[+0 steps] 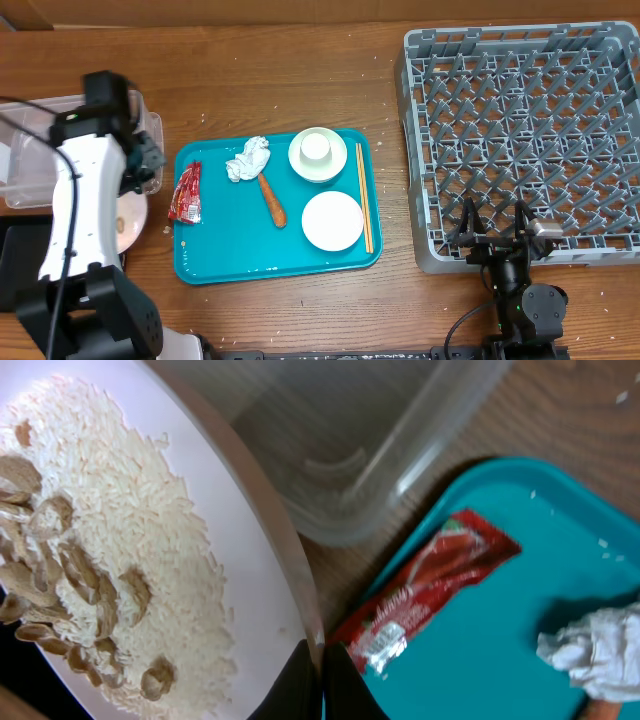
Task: Sort waste into correct bins and load items into the dishwasher
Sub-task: 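Tilt the plate with the left gripper, dumping rice onto black tray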
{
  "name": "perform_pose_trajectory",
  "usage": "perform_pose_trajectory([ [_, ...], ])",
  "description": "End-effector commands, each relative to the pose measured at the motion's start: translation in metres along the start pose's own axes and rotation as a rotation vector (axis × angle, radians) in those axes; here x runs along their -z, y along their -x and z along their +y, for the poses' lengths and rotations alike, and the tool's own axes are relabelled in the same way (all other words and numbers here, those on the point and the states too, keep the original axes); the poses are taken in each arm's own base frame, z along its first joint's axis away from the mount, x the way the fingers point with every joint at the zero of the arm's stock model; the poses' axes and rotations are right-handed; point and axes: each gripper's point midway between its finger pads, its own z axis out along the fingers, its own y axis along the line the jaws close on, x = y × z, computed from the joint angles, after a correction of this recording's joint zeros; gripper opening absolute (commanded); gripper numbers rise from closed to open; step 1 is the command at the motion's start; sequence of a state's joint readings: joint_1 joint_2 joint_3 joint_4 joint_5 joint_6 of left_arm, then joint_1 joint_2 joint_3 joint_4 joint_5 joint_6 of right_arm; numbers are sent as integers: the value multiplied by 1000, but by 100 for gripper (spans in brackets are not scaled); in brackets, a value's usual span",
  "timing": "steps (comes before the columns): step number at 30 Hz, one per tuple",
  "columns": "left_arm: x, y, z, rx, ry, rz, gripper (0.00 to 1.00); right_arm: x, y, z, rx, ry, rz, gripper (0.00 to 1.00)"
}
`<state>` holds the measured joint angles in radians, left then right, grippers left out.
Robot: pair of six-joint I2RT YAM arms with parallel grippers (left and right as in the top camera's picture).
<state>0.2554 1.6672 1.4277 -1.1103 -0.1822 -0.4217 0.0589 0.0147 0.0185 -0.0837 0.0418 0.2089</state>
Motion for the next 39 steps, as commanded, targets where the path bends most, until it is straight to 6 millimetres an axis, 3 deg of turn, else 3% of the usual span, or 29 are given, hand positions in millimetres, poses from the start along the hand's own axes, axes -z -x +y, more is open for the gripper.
perform_pose_trajectory([
  [1, 4, 15, 2, 3, -101, -15, 4, 0, -1, -2, 4, -9, -7, 100],
  [7, 1, 34, 24, 115, -170, -33, 4, 0, -1, -2, 4, -9, -7, 100],
  [19, 1, 49, 63, 274, -364, -19, 4, 0, -1, -2, 4, -9, -7, 100],
  [23, 9, 55, 68, 300, -496, -30, 4, 0, -1, -2, 4, -9, -7, 100],
  [39, 44, 67, 122, 530, -850, -92, 4, 0, -1, -2, 4, -9, -7, 100],
])
